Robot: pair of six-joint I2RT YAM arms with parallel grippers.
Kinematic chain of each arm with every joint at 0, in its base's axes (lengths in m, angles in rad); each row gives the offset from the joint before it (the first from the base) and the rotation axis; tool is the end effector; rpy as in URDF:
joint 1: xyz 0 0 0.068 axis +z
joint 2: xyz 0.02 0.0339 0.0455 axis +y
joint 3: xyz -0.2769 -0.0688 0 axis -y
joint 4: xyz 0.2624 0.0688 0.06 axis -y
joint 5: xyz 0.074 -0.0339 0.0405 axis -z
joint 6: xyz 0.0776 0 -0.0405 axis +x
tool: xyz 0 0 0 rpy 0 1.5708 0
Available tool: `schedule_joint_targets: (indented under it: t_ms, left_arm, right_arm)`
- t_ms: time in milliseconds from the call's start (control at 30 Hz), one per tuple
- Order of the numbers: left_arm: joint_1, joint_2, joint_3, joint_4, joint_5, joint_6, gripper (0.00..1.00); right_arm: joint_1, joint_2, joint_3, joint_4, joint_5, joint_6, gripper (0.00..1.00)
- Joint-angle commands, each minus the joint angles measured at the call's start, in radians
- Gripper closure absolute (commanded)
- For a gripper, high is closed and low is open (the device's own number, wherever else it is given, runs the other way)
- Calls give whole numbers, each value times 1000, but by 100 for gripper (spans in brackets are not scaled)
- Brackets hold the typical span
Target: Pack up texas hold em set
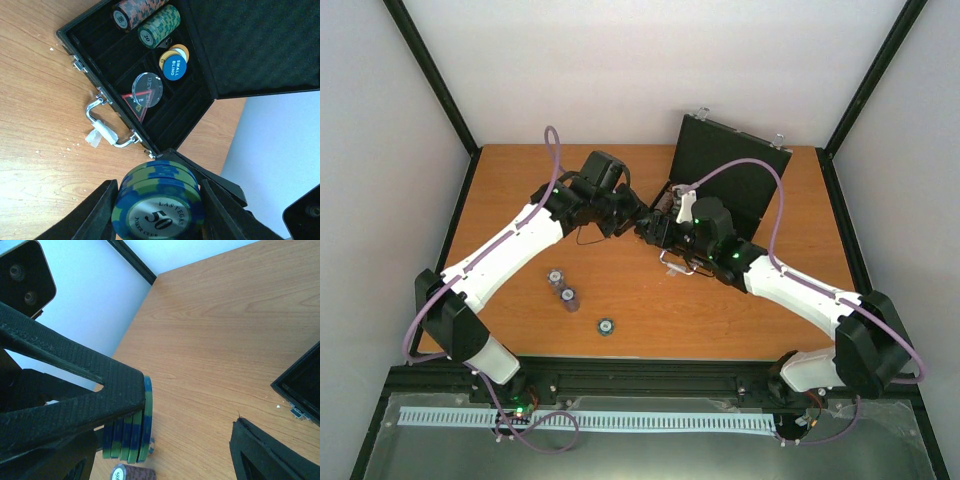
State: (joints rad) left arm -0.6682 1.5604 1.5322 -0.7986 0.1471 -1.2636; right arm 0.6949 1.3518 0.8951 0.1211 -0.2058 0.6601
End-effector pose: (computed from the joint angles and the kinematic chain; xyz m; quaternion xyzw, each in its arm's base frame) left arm 0.2937 -0.2464 0.3320 -0.2470 0.8961 -0.3371 0.1498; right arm 0.2690 0.2449 0.2725 -0.0736 0.8098 0.4263 0.3963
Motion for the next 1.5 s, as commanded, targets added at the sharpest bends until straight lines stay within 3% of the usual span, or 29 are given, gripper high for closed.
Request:
schedule_joint_targets:
  t_ms: [0, 633, 1067, 1333, 1467]
  left_arm:
    - [4, -16, 10, 10, 21, -8, 99]
    - [4, -16, 2, 49, 70, -40, 99]
    - [4, -17, 13, 71, 110, -73, 99]
    - [4, -32, -7, 96, 123, -95, 99]
    - [4, -41, -12, 97, 120, -97, 99]
  right_arm:
    - [5, 8, 39, 95, 7, 28, 26]
    - [8, -86, -33, 147, 3, -11, 28]
    - [9, -28, 11, 150, 4, -23, 29]
    - [10, 22, 42, 124, 7, -10, 40]
    - [11, 20, 42, 115, 22, -14, 54]
